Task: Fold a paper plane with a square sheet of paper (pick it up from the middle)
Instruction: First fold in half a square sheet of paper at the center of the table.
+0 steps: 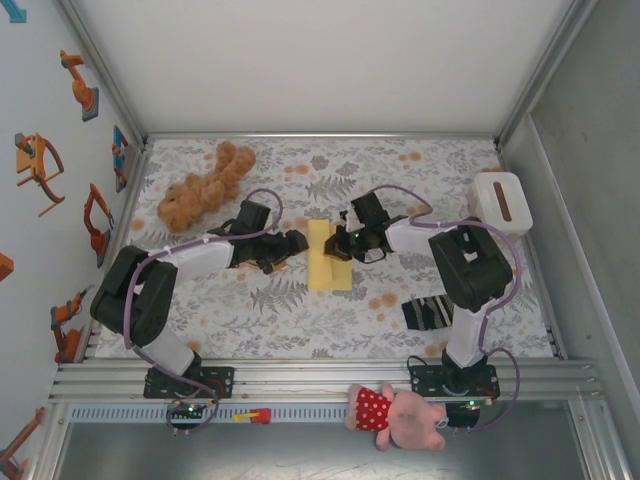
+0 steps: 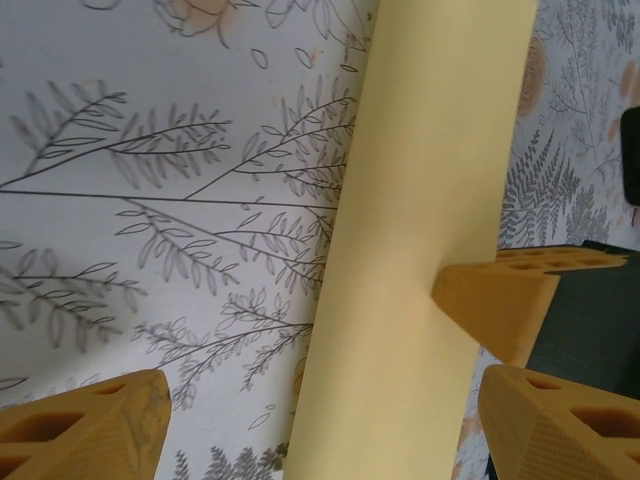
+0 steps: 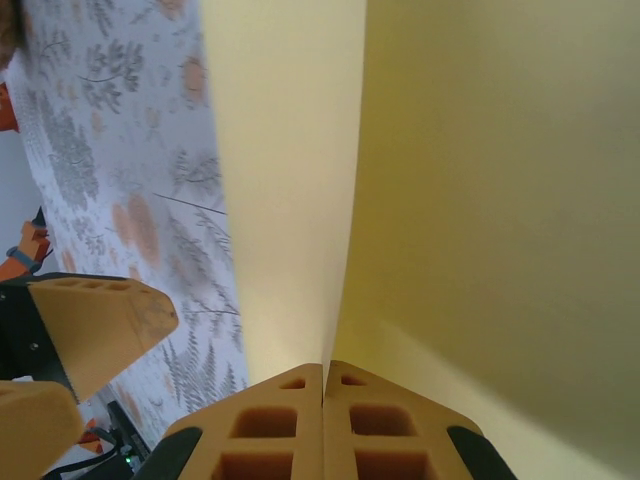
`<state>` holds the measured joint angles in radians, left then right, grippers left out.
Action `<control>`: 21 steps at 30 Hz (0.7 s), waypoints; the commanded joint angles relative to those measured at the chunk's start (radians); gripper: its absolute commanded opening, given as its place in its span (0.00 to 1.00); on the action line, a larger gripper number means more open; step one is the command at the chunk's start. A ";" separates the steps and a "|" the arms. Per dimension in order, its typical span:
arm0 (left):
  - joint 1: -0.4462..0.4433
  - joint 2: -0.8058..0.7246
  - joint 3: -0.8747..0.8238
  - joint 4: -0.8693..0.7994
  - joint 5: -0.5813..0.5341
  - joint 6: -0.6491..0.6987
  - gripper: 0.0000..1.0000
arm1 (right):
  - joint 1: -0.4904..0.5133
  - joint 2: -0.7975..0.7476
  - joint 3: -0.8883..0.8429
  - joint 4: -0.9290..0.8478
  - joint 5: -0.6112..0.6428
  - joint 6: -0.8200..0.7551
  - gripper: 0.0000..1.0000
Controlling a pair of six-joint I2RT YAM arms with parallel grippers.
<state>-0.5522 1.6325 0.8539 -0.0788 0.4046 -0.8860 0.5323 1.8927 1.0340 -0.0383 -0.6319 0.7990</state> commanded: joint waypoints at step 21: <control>-0.114 0.189 0.211 -0.081 -0.046 0.034 0.57 | -0.069 -0.107 -0.100 -0.011 0.060 -0.050 0.00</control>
<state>-0.6579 1.8008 1.0225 -0.1070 0.3759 -0.8898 0.4713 1.8164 0.9489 -0.0216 -0.5854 0.7723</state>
